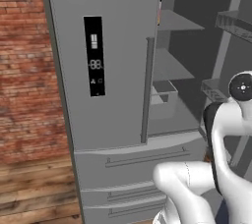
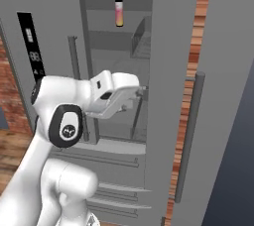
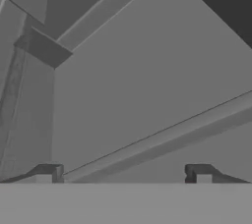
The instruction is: Open the fridge, grab two sodas, and place both sodas inside the bowl with ice on the dining counter.
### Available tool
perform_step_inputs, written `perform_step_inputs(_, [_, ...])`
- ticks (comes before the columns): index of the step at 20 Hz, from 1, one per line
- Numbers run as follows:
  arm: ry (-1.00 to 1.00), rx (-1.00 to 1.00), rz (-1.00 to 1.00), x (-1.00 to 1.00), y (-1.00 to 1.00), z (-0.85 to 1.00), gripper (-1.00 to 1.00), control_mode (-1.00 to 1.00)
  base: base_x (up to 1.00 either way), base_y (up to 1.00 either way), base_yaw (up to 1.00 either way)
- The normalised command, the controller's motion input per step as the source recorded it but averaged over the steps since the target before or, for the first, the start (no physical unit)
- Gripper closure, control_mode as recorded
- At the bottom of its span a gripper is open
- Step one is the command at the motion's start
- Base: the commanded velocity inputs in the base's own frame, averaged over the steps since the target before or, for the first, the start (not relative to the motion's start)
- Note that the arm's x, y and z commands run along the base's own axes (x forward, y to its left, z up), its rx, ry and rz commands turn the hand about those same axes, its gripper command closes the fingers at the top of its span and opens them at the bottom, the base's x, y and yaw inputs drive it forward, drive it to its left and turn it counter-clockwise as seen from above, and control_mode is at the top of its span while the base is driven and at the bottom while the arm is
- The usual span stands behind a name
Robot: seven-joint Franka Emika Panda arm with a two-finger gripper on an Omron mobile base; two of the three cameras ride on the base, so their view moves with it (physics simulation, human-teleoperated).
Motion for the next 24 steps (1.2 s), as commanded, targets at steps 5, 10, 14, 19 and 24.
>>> perform_step_inputs(5, [-0.12,0.12,0.01,0.38,0.96,0.0,-1.0,-1.0,0.0,0.0,0.0])
perform_step_inputs(10, [-0.12,0.2,0.07,0.27,0.89,-0.04,-1.0,-1.0,0.0,0.0,0.0])
perform_step_inputs(14, [-0.05,0.26,0.13,0.1,0.88,-0.15,-1.0,-1.0,0.0,0.0,0.0])
perform_step_inputs(19, [0.0,0.35,0.18,0.02,0.73,-0.27,-1.0,-1.0,0.0,0.0,0.0])
perform_step_inputs(24, [0.0,0.33,0.14,0.09,0.4,-0.07,-1.0,-1.0,0.0,0.0,0.0])
